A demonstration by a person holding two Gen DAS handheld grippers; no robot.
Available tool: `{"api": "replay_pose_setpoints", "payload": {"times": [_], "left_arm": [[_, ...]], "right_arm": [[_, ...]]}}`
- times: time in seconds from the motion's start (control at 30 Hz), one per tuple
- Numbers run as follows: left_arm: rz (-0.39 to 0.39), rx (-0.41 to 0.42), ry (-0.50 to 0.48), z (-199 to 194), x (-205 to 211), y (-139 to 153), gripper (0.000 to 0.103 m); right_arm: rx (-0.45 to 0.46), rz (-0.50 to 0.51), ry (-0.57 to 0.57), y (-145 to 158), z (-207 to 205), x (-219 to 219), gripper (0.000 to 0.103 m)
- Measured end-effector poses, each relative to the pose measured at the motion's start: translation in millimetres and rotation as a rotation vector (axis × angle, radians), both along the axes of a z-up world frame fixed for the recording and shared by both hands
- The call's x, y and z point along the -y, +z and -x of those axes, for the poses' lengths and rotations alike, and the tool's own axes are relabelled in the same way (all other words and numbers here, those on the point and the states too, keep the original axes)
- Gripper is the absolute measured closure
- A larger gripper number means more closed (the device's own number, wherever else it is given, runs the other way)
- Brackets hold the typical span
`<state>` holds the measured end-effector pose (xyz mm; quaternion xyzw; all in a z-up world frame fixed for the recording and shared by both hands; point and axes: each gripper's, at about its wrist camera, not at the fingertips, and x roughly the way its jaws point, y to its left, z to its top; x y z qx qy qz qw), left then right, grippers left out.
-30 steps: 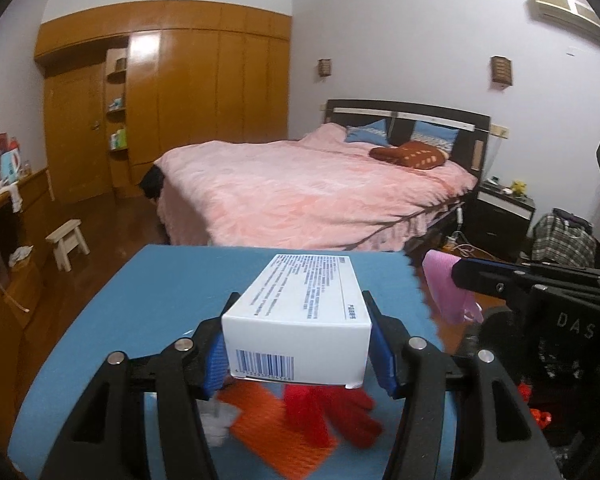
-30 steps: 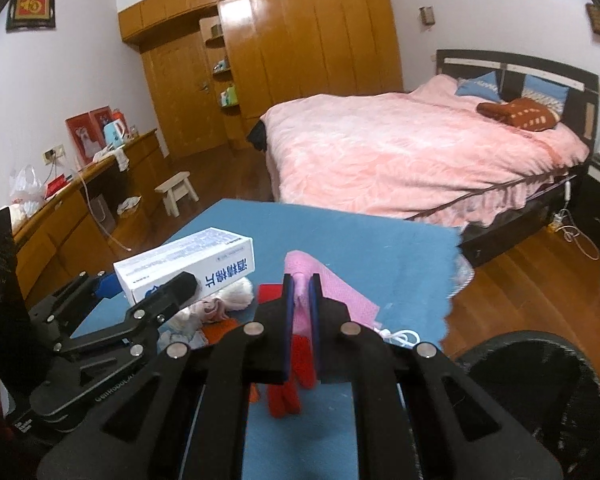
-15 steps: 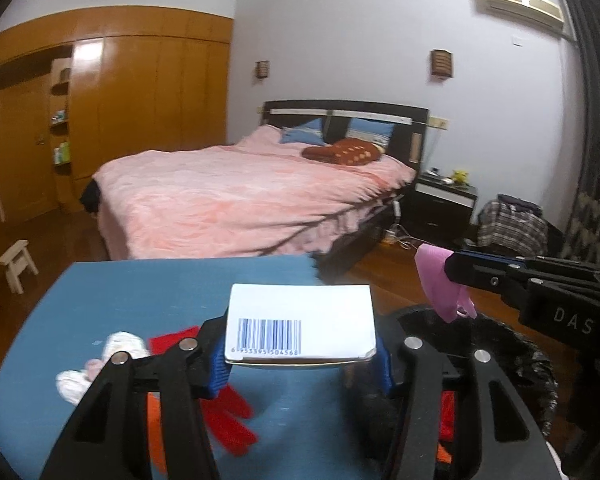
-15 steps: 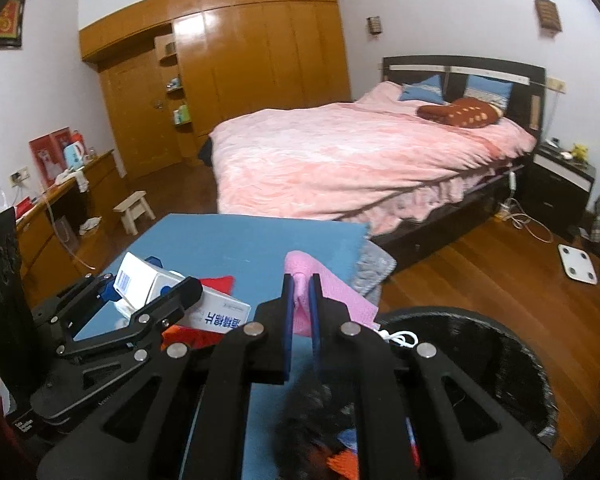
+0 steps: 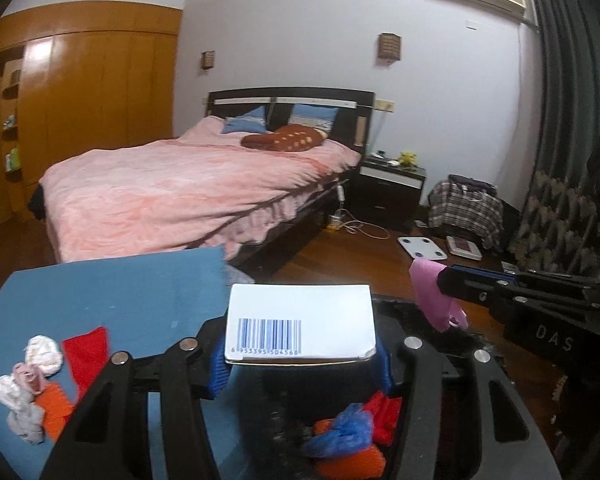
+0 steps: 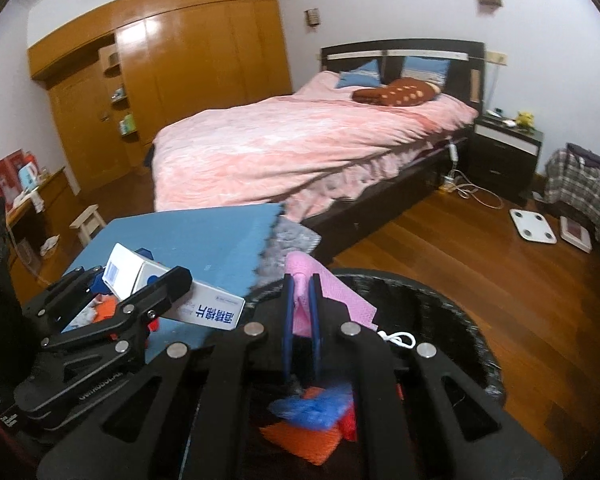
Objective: Collect trash
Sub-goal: 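Carry the box and mask over the trash bin and open both tools, then move both tools back over the pile on the table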
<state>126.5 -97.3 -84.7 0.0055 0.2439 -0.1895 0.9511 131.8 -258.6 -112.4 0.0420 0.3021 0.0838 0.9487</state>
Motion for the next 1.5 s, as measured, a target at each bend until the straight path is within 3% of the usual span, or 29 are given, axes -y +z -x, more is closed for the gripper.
{"api": "replay_pose_setpoints", "payload": {"times": [0.2,0.27,0.33,0.4,0.53,0.63,0.93,1.5], "left_arm": [[-0.013,-0.022,-0.08,-1.7,32.0,-5.2,0.047],[-0.023,-0.036,-0.094,-2.3,35.6,-7.7,0.034],[-0.02,-0.032,-0.093,-3.0,34.7,-7.6,0.026],[-0.027,-0.03,-0.082,-3.8,36.4,-8.2,0.021],[-0.031,-0.015,-0.031,-1.8,15.3,-7.9,0.011],[-0.034,0.004,0.034,1.8,-8.0,-5.9,0.006],[-0.041,0.018,0.222,7.2,-86.1,-4.3,0.006],[-0.102,-0.016,0.503,26.7,-219.2,-26.6,0.007]], "right_arm": [[-0.024,-0.006,-0.074,-10.4,2.9,29.7,0.092],[-0.029,-0.005,-0.095,-12.9,4.3,35.4,0.085],[-0.023,-0.004,-0.116,-14.8,7.3,40.4,0.066],[-0.014,0.002,-0.126,-14.7,8.5,41.3,0.056],[0.031,0.009,-0.148,-10.3,13.0,37.6,0.011],[0.059,0.024,-0.131,-6.2,14.8,25.4,0.007],[0.056,-0.003,-0.037,-1.1,-2.1,-23.9,0.006],[0.036,-0.004,0.185,-13.5,-40.2,-169.4,0.006]]}}
